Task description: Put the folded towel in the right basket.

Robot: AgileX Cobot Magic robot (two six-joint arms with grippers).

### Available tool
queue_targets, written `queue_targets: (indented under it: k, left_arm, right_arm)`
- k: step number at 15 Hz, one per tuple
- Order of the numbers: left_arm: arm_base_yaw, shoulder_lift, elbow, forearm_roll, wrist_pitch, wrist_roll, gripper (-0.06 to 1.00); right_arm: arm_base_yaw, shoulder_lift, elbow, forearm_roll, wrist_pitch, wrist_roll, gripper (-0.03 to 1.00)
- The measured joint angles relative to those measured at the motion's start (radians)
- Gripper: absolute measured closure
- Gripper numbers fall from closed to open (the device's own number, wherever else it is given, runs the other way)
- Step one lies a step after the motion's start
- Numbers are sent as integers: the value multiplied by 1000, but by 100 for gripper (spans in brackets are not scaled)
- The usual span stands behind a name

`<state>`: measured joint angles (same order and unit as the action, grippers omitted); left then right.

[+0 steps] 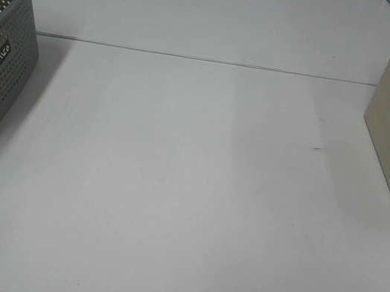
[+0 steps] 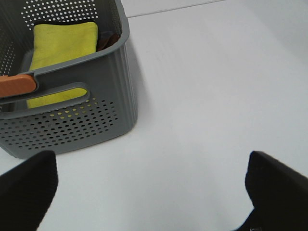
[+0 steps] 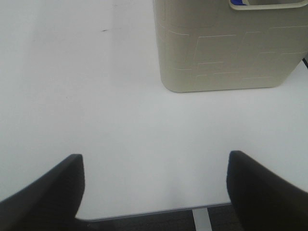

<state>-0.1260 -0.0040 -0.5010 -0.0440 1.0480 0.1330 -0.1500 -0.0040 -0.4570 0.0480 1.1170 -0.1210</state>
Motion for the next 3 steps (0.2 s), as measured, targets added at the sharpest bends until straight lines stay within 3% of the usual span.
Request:
queue_targets:
  k: [3]
  left_arm:
    - [0,0,0,0,0,0,-4]
  right_arm:
    - [0,0,0,0,0,0,18]
